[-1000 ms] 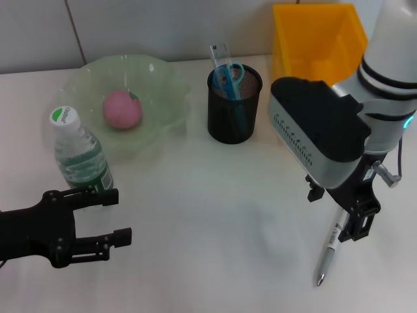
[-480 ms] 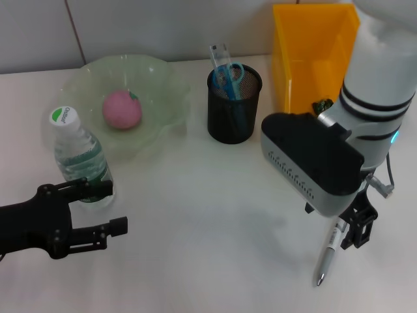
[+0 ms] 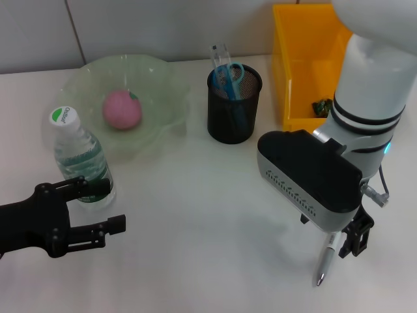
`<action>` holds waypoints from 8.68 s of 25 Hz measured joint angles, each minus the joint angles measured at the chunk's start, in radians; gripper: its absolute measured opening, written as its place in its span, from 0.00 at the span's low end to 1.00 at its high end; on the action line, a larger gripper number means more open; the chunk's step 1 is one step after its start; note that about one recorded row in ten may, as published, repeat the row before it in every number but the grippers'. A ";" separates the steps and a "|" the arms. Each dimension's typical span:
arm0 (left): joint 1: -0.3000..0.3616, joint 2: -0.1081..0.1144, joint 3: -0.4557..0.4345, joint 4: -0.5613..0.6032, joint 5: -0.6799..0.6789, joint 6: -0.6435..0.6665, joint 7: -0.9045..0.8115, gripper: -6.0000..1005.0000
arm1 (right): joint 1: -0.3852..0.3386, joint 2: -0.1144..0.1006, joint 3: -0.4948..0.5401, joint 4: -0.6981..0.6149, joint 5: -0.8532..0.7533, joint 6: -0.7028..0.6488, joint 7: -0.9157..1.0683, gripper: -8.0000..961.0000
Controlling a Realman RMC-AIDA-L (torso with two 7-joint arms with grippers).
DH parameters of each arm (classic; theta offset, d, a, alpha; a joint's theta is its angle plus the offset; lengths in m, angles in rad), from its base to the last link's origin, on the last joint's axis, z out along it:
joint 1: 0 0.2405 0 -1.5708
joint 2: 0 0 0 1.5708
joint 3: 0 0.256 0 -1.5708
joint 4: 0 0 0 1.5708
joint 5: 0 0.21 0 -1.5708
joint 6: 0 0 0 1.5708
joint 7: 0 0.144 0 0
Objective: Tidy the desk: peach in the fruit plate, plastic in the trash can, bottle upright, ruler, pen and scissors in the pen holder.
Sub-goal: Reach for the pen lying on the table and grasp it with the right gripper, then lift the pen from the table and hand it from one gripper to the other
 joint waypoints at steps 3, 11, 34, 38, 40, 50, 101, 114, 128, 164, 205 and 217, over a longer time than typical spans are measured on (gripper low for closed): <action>0.000 0.000 0.001 0.000 0.000 -0.005 0.004 0.76 | 0.000 0.000 -0.015 0.017 0.003 0.015 -0.003 0.81; 0.000 -0.001 0.002 -0.003 -0.003 -0.023 0.005 0.75 | -0.011 0.001 -0.041 0.058 0.004 0.050 -0.022 0.81; 0.002 -0.002 -0.006 -0.013 -0.009 -0.045 0.002 0.75 | -0.057 0.000 -0.048 0.057 -0.004 0.101 -0.062 0.72; 0.007 -0.002 -0.006 -0.014 -0.012 -0.046 0.000 0.75 | -0.067 0.000 -0.046 0.053 -0.004 0.110 -0.067 0.72; 0.009 -0.002 -0.006 -0.014 -0.019 -0.046 0.002 0.75 | -0.069 -0.001 -0.047 0.051 -0.004 0.115 -0.069 0.72; 0.018 -0.002 -0.006 -0.014 -0.034 -0.045 0.005 0.75 | -0.074 -0.002 -0.048 0.049 -0.007 0.126 -0.071 0.59; 0.017 -0.002 0.000 -0.014 -0.071 -0.041 -0.005 0.74 | -0.107 0.000 -0.054 0.031 -0.030 0.137 -0.088 0.33; 0.018 -0.002 0.000 -0.014 -0.071 -0.039 -0.005 0.73 | -0.110 0.002 -0.062 0.042 -0.030 0.145 -0.097 0.25; 0.014 0.000 0.000 -0.013 -0.073 -0.018 -0.005 0.73 | -0.058 -0.002 0.180 -0.028 0.021 0.017 -0.108 0.14; 0.094 -0.004 0.336 -0.067 -0.651 0.128 0.238 0.73 | -0.266 -0.046 1.010 0.488 1.057 -0.025 -0.013 0.14; 0.068 0.002 0.622 0.446 -0.694 0.009 -0.459 0.73 | -0.204 -0.154 0.837 0.456 1.021 -0.156 0.036 0.14; 0.020 -0.008 0.654 0.411 -0.719 -0.010 -0.468 0.73 | -0.171 -0.131 0.794 0.415 0.987 -0.151 0.039 0.14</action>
